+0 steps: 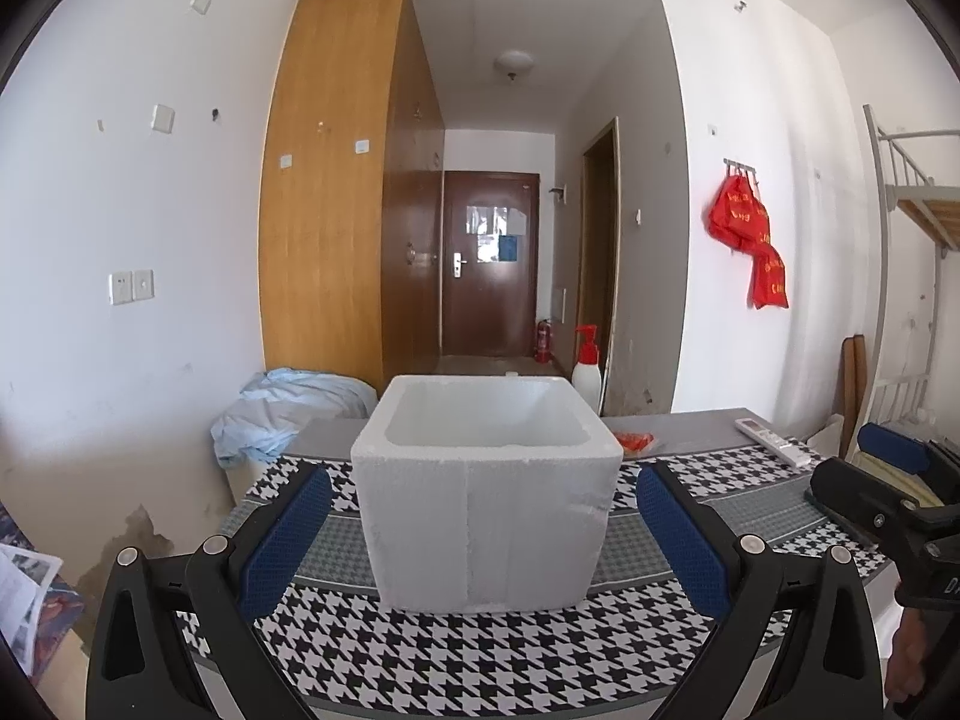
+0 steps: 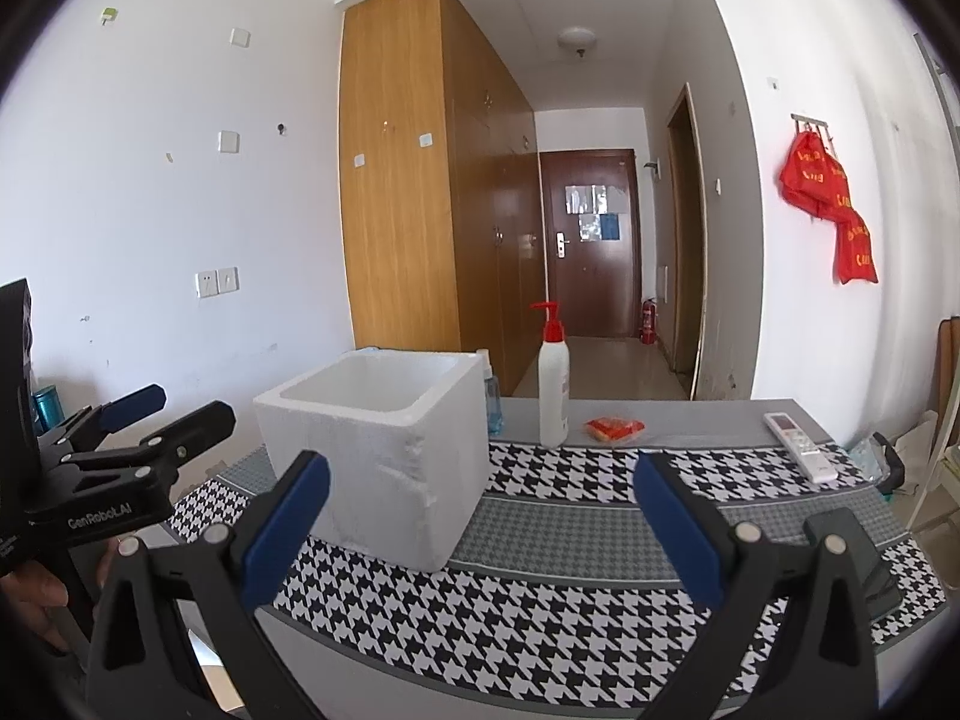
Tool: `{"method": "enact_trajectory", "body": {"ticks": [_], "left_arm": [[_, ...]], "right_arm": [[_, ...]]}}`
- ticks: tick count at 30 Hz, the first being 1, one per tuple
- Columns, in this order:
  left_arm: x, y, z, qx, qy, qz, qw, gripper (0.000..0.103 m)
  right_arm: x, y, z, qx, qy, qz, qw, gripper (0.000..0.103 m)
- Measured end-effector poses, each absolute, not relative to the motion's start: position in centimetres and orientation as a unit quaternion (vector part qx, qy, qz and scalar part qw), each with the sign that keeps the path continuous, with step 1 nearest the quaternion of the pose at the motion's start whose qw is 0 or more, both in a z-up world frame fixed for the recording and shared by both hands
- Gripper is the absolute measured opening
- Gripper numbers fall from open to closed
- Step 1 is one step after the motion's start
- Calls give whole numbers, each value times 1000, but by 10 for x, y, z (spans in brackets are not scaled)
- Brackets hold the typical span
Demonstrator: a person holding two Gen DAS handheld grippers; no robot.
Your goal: Organize soft objects
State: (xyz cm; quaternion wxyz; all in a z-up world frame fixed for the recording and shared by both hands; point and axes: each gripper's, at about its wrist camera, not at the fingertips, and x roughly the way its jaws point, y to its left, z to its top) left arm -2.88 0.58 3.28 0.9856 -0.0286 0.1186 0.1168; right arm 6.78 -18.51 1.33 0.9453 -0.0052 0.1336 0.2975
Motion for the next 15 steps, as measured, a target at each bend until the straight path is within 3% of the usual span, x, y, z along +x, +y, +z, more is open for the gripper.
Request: {"method": "enact_trajectory", "body": {"ticks": [15], "left_arm": [[-35,3,21,-26,121,121,985,102]], "right_arm": [[63,-180,3,-8,142,303,942,102]]}}
